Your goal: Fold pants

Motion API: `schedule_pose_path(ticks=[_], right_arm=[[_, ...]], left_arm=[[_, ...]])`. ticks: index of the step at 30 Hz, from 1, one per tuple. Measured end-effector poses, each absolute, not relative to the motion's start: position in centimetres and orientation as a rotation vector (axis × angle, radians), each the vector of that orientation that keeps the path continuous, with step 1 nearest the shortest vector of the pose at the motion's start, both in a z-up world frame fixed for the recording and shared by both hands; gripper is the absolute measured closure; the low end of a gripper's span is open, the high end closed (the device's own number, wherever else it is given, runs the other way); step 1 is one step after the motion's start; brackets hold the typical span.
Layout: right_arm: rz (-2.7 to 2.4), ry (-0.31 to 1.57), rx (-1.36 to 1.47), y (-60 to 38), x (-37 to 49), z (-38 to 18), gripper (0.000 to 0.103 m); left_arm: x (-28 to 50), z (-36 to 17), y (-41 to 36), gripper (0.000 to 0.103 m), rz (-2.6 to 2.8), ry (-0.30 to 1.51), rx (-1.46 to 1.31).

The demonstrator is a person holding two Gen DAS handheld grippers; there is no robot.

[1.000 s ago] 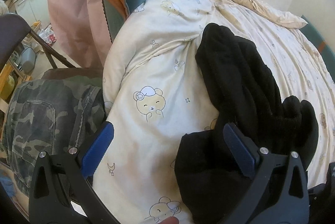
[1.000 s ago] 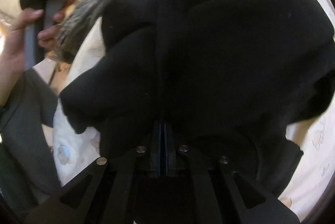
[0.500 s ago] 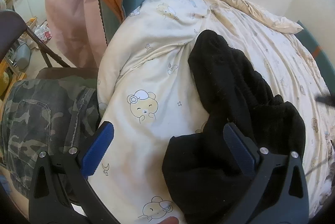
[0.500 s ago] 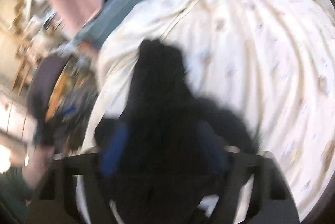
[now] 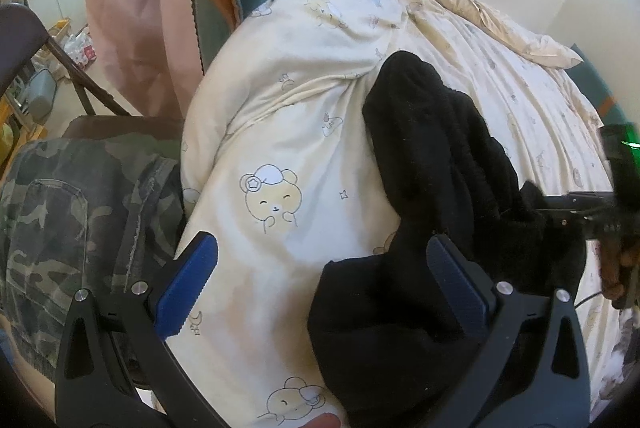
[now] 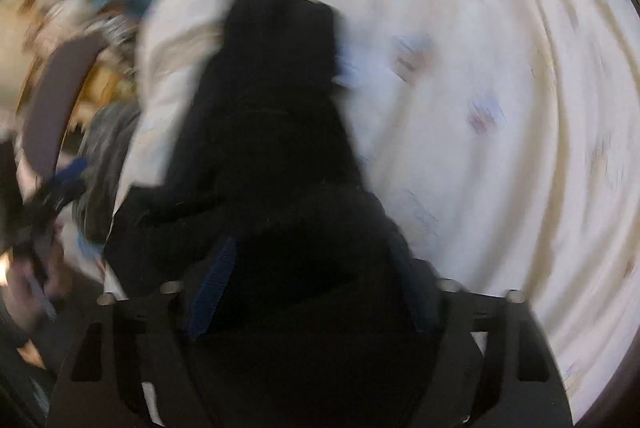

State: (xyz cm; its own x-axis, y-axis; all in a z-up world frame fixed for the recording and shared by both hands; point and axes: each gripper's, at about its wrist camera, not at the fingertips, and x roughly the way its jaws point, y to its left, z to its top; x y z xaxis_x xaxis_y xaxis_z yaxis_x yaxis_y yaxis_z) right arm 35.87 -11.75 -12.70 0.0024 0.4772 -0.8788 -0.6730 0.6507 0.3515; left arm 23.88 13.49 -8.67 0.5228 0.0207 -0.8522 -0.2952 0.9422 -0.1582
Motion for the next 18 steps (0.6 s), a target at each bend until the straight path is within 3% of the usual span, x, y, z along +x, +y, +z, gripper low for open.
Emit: schedule_pose_path(ticks=[1, 3, 9, 14, 18], right_arm=[[0.913, 1.238, -0.233, -11.4, 34.7, -11.5, 0.089], [0.939, 1.131, -0.288, -11.1, 32.0, -9.1, 0.092], [1.004, 0.989, -0.304, -12.2, 23.8, -3.1, 0.093], [0.831, 1.057, -0.242, -14.5, 22.0, -2.3, 0.094], [0.680, 1.122, -0.046, -17.1, 22.8, -1.4, 0.103]], left_arm=[[23.9, -8.6, 13.4, 0.000, 0.194, 1.005, -0.295], [23.9, -8.5, 13.2, 0.000, 0.197, 0.997, -0.282], [23.7, -8.1, 13.1, 0.000, 0.200, 0.980, -0.280], [23.4, -7.2, 12.7, 0.000, 0.196, 0.944, -0.274], [22.3, -6.0, 12.2, 0.000, 0.195, 0.904, -0.245]])
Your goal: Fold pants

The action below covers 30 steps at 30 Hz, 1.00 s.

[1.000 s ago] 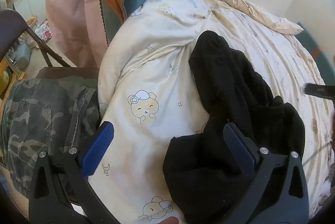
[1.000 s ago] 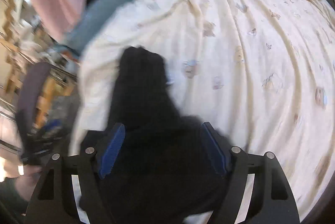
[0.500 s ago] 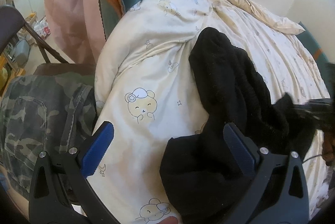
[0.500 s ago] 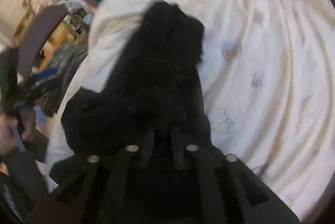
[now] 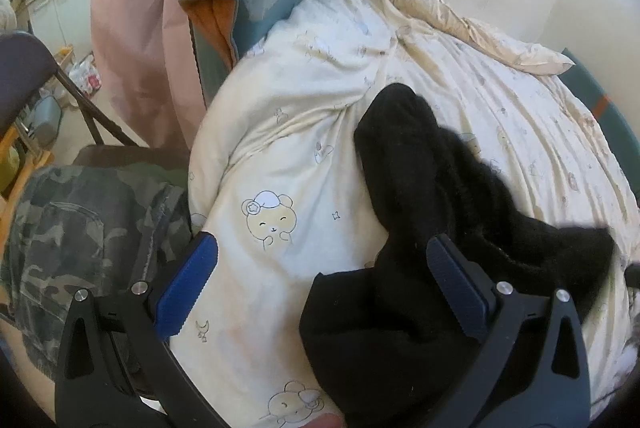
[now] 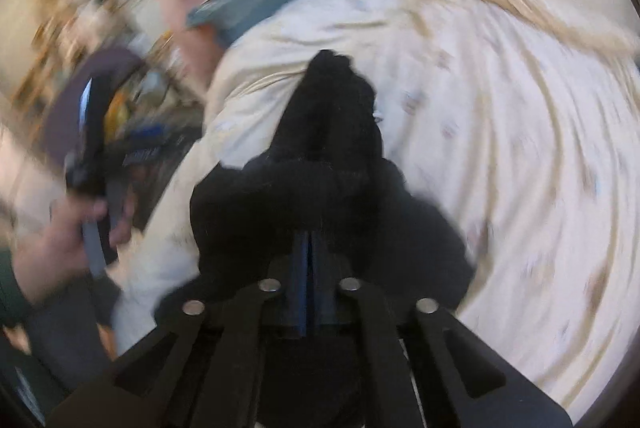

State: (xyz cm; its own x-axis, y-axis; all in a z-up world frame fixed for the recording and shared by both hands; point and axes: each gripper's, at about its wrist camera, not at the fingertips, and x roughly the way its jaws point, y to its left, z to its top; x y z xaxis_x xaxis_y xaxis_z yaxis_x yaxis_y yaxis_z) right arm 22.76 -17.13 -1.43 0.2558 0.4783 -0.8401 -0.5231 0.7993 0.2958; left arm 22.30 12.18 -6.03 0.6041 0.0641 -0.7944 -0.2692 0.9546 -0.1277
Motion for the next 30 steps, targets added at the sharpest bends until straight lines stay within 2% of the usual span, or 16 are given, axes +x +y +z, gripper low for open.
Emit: schedule_pose_path(ticks=[4, 9, 11, 14, 16, 18, 20, 22, 24, 25, 30], right_arm=[[0.587, 1.107, -0.043, -17.1, 20.3, 0.3, 0.103], [0.570, 1.110, -0.051, -16.4, 17.7, -0.6, 0.103], [0.558, 1.132, 0.054, -17.3, 18.7, -1.5, 0.103], [0.470, 1.159, 0.077, -17.8, 21.6, -2.4, 0.097], [0.453, 1.175, 0.030, -17.1, 24.2, -3.0, 0.095], [0.438, 1.198, -0.046, -16.3, 26.7, -3.5, 0.089], [0.434, 1.227, -0.110, -15.5, 29.7, -4.2, 0.088], [0.442, 1.271, -0.165, -14.6, 32.6, -5.4, 0.079], [0.452, 1.312, -0.218, -13.8, 34.8, -6.8, 0.028], [0.459, 1.312, -0.256, -13.4, 35.5, -7.5, 0.024], [0.519, 1.350, -0.298, -12.1, 37.6, -10.0, 0.024]], left_arm=[[21.0, -4.6, 11.9, 0.000, 0.147, 0.873, -0.257], [19.3, -3.3, 12.2, 0.000, 0.165, 0.839, -0.240], [18.7, -3.4, 12.6, 0.000, 0.160, 0.850, -0.265], [18.1, -3.3, 12.8, 0.000, 0.155, 0.854, -0.272], [18.1, -3.4, 12.7, 0.000, 0.160, 0.856, -0.257], [18.3, -3.5, 12.6, 0.000, 0.158, 0.862, -0.250], [18.8, -3.8, 12.6, 0.000, 0.158, 0.866, -0.241], [19.3, -4.1, 12.8, 0.000, 0.164, 0.873, -0.225], [19.7, -4.6, 13.1, 0.000, 0.168, 0.885, -0.220], [19.9, -4.8, 13.4, 0.000, 0.172, 0.892, -0.223], [20.9, -5.9, 14.8, 0.000, 0.175, 0.934, -0.288]])
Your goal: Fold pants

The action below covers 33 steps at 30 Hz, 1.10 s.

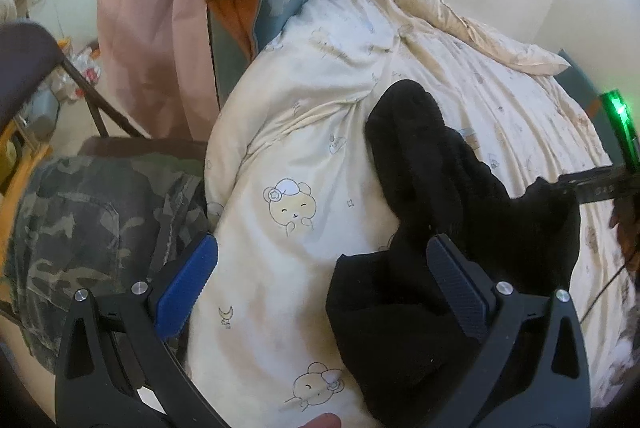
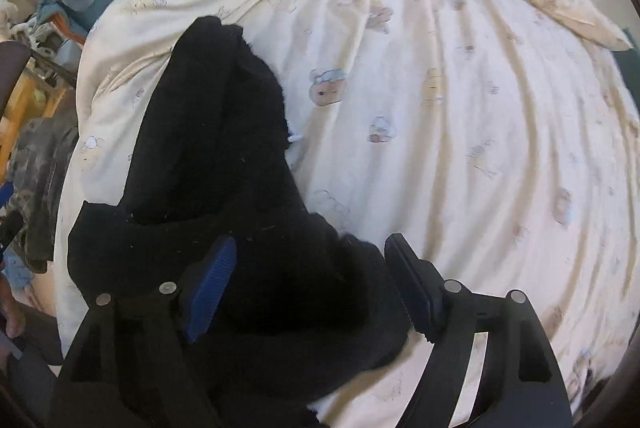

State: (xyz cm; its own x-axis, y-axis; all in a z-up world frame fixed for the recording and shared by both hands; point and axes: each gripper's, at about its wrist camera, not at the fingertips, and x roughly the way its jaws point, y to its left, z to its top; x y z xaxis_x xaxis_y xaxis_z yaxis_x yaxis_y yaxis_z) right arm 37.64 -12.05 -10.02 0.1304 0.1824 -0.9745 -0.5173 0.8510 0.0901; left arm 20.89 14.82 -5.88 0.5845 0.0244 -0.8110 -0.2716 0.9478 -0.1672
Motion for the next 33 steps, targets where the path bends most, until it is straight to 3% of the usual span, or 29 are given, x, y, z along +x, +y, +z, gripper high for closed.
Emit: schedule_pose_path(ticks=[3, 4, 5, 6, 8, 16, 23, 26, 33], right_arm=[[0.599, 1.386, -0.259, -11.5, 37.5, -10.9, 0.028], [0.626, 1.368, -0.203, -11.6, 37.1, -10.6, 0.039], [0.643, 1.347, -0.170, -11.6, 36.6, -10.2, 0.068], [0.663, 1.318, -0.151, -11.3, 35.8, -9.6, 0.083], [0.715, 1.214, -0.197, -10.5, 32.7, -7.5, 0.090], [0.945, 1.027, -0.165, -11.9, 17.6, -0.9, 0.094], [1.108, 1.245, -0.309, -12.1, 5.3, -7.6, 0.095], [1.065, 1.296, -0.239, -13.4, 5.2, -10.6, 0.095], [1.037, 1.238, -0.019, -15.3, 6.7, -11.9, 0.095]], left_arm=[[21.4, -6.2, 15.1, 0.000, 0.176, 0.944, -0.312], [21.6, -6.2, 15.1, 0.000, 0.176, 0.946, -0.318], [21.7, -6.2, 15.1, 0.000, 0.174, 0.947, -0.326], [21.9, -6.3, 15.0, 0.000, 0.172, 0.947, -0.333], [22.0, -6.2, 14.9, 0.000, 0.173, 0.943, -0.329], [21.1, -5.1, 14.5, 0.000, 0.197, 0.902, -0.298], [20.7, -5.4, 13.1, 0.000, 0.161, 0.937, -0.287], [21.0, -5.9, 11.5, 0.000, 0.133, 0.966, -0.237], [25.4, -6.3, 6.2, 0.000, 0.084, 1.049, -0.039]])
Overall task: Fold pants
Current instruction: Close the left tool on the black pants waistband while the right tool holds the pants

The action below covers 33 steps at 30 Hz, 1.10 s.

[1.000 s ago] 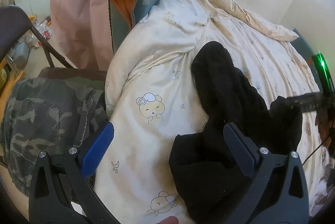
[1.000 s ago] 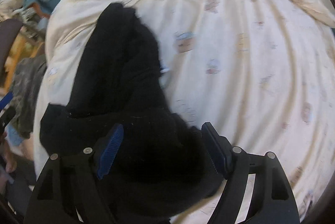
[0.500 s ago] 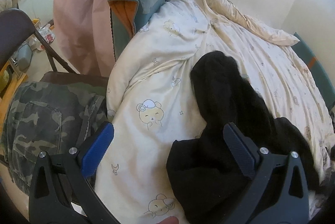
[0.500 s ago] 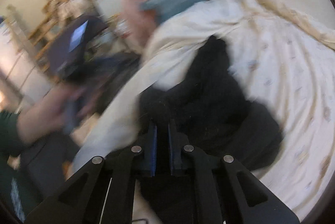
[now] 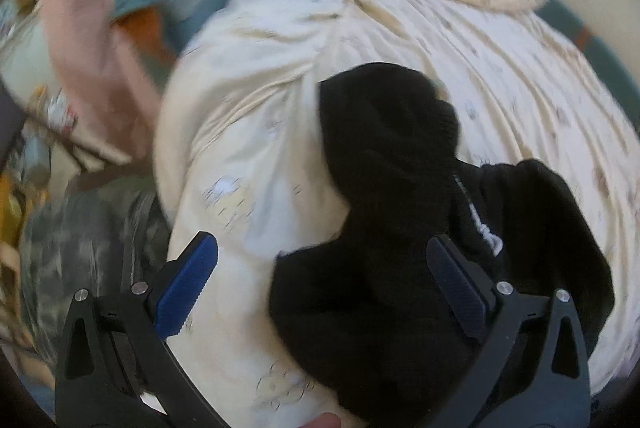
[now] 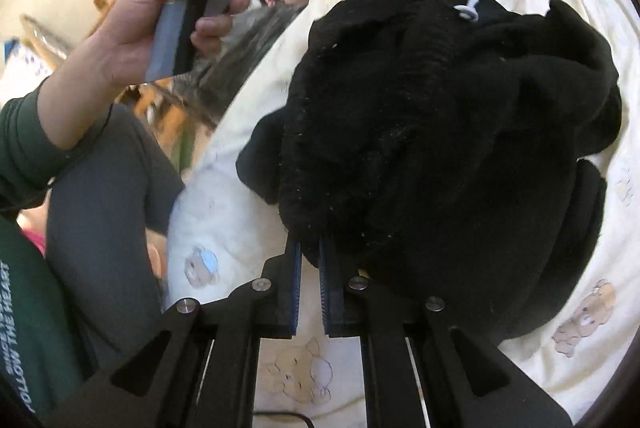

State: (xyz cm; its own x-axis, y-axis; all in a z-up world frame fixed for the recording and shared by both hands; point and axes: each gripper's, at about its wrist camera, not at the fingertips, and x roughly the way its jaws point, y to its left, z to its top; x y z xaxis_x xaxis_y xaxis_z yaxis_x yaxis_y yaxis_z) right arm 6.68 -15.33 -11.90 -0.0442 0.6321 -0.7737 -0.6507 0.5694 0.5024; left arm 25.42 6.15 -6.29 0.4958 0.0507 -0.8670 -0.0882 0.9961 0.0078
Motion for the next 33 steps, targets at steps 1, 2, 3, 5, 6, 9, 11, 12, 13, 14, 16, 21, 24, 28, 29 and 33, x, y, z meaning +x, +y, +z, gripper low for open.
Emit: schedule_pose_path(ticks=[1, 2, 3, 5, 6, 9, 11, 12, 13, 14, 16, 21, 24, 28, 29, 33], right_arm=[[1.035, 1.236, 0.004, -15.6, 6.6, -12.0, 0.095], [1.031, 1.232, 0.006, -15.6, 6.6, -12.1, 0.095], [1.032, 1.224, 0.002, -15.7, 6.7, -12.0, 0.095], [1.040, 1.203, 0.031, -15.9, 7.0, -11.5, 0.095], [1.043, 1.202, 0.057, -16.1, 7.1, -11.4, 0.095], [1.081, 1.189, 0.093, -15.6, 7.0, -10.8, 0.095], [1.122, 1.153, 0.103, -15.0, 6.5, -9.9, 0.095], [1.127, 1.140, 0.097, -14.6, 6.4, -9.6, 0.095], [1.124, 1.135, 0.086, -14.4, 6.3, -9.6, 0.095], [1.115, 1.134, 0.076, -14.2, 6.4, -9.7, 0.095], [1.094, 1.151, 0.093, -14.6, 6.6, -10.0, 0.095], [1.029, 1.173, 0.128, -14.7, 6.9, -10.3, 0.095], [0.995, 1.109, 0.121, -14.4, 6.0, -9.3, 0.095], [0.938, 1.023, 0.057, -13.5, 4.1, -8.9, 0.095], [0.942, 0.990, 0.014, -13.1, 3.5, -8.6, 0.095], [0.969, 0.952, -0.036, -12.4, 2.7, -8.1, 0.095]], left_arm=[[26.1, -6.4, 5.4, 0.000, 0.078, 1.060, -0.016], [27.4, -6.9, 4.2, 0.000, 0.073, 1.090, 0.018], [28.6, -7.4, 3.1, 0.000, 0.075, 1.112, 0.042], [30.6, -8.5, 1.3, 0.004, 0.071, 1.160, 0.055], [30.9, -8.7, 0.7, 0.006, 0.063, 1.170, 0.041], [30.5, -8.2, -1.2, 0.005, 0.013, 1.176, 0.009], [29.6, -7.9, -2.1, 0.005, -0.009, 1.212, 0.018], [28.6, -7.7, -2.1, 0.005, -0.028, 1.236, -0.005], [27.7, -7.4, -1.8, 0.005, -0.036, 1.245, -0.032], [26.0, -6.9, -1.1, 0.005, -0.038, 1.249, -0.066], [23.6, -6.4, -0.4, 0.005, -0.014, 1.252, -0.077], [18.3, -6.3, 1.1, 0.005, 0.017, 1.269, -0.137], [15.7, -7.0, 1.6, 0.005, 0.003, 1.312, -0.264], [13.0, -7.5, 1.5, 0.005, -0.017, 1.330, -0.382], [12.7, -7.7, 1.2, 0.005, -0.017, 1.336, -0.390], [12.3, -9.0, -0.7, 0.005, -0.026, 1.393, -0.377]])
